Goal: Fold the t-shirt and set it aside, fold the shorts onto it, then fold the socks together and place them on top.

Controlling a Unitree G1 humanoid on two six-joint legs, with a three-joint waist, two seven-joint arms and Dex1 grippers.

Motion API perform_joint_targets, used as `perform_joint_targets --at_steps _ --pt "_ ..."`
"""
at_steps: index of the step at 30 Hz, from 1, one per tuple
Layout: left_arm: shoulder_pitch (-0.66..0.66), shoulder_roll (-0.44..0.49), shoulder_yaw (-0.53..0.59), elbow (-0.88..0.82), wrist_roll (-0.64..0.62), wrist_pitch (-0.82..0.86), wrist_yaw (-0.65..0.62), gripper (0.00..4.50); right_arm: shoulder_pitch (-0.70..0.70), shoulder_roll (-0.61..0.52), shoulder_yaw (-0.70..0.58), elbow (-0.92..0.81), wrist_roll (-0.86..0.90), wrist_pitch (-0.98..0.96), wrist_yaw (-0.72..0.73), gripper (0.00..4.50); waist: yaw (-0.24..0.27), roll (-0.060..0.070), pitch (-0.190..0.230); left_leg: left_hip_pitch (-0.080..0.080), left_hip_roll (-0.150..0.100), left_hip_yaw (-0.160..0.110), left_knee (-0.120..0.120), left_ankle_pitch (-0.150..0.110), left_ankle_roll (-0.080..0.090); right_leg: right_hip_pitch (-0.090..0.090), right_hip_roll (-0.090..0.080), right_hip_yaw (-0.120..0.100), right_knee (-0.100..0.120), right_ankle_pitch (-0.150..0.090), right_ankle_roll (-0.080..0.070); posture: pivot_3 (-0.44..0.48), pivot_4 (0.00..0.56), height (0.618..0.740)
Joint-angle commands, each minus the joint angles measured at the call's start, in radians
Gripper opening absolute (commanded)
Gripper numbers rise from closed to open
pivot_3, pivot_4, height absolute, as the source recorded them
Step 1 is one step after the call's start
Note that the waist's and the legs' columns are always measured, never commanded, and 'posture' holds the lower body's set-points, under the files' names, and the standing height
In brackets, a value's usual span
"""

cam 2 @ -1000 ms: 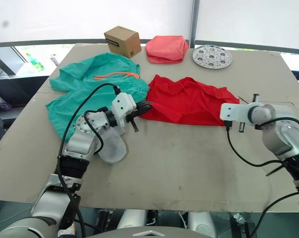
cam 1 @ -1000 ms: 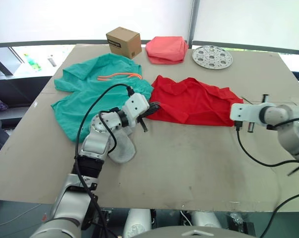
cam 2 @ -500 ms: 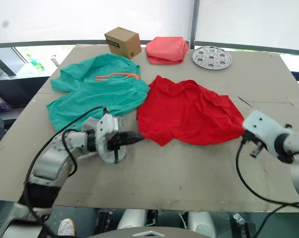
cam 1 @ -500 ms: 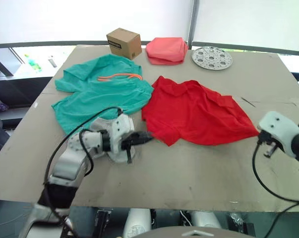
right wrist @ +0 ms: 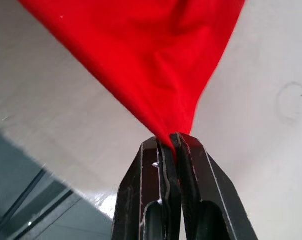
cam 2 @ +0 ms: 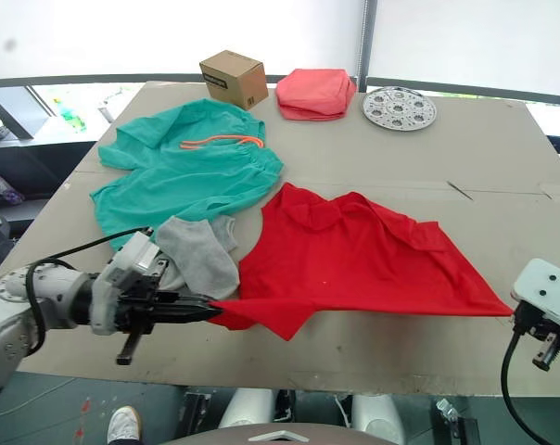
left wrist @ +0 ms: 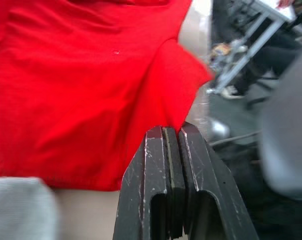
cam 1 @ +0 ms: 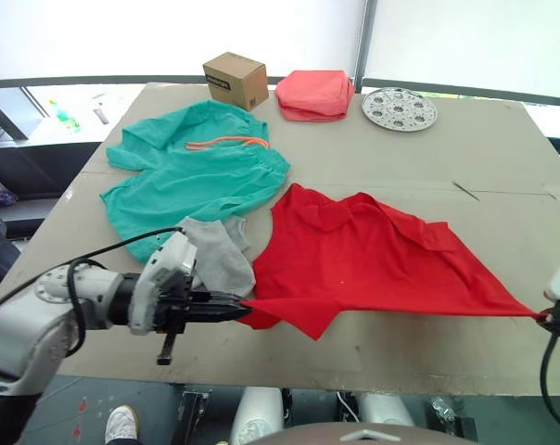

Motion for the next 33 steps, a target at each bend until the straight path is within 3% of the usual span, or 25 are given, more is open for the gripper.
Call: perform_joint_targets --at_steps 1,8,13,18,24,28,33 --pt "-0.029 0.009 0.017 -0.011 -0.003 -0.01 -0.01 0.0 -0.004 -0.004 -0.038 -0.006 0.028 -0.042 -0.002 0.11 0.001 0.0 0.0 0.0 0.0 0.0 0.0 0.0 0.0 0.0 0.0 0.0 0.0 0.0 0.0 0.0 0.15 0.74" --pt "-0.042 0.027 0.017 -0.01 -0.044 0.056 -0.007 0.0 0.053 0.023 -0.067 -0.044 0.102 -0.05 0.027 0.11 0.007 0.0 0.0 0.0 0.0 0.0 -0.003 0.0 0.0 0.0 0.0 0.0 -0.002 0.0 0.0 0.0 0.15 0.74" --pt "-0.044 0.105 0.046 -0.012 -0.123 0.151 -0.083 0.0 0.107 0.018 -0.141 -0.043 0.139 -0.088 0.091 0.11 0.013 0.0 0.001 0.0 0.0 -0.001 -0.004 0.0 0.0 0.0 0.001 -0.001 -0.003 0.0 0.0 0.0 0.15 0.74" --pt "-0.117 0.099 0.011 0.034 -0.077 0.122 -0.061 0.0 0.061 0.011 -0.131 -0.024 0.176 -0.097 0.056 0.11 0.018 0.001 0.001 0.0 0.0 -0.001 -0.004 -0.002 -0.004 0.0 0.0 -0.001 -0.005 0.0 0.0 0.0 0.15 0.74" --pt "-0.46 -0.109 -0.202 0.24 0.197 -0.058 0.114 0.0 -0.334 -0.045 0.191 0.082 0.194 -0.042 -0.215 0.11 0.018 0.002 0.002 0.001 -0.002 -0.001 -0.002 -0.002 -0.004 0.004 0.0 -0.001 -0.007 0.003 -0.005 0.0 0.15 0.74" --pt "-0.604 -0.202 -0.222 0.366 0.275 -0.131 0.17 0.0 -0.61 -0.035 0.396 0.146 0.164 0.022 -0.39 0.11 0.014 0.0 0.002 -0.001 -0.002 -0.002 -0.003 0.001 0.001 0.004 0.002 -0.001 -0.008 0.005 -0.008 0.0 0.15 0.74" --pt "-0.658 -0.252 -0.227 0.439 0.334 -0.198 0.177 0.0 -0.775 -0.022 0.513 0.214 0.169 0.052 -0.486 0.11 0.016 0.0 0.002 -0.003 -0.002 -0.001 -0.005 0.003 -0.004 0.001 0.004 0.0 -0.008 0.005 -0.001 0.0 0.15 0.74"
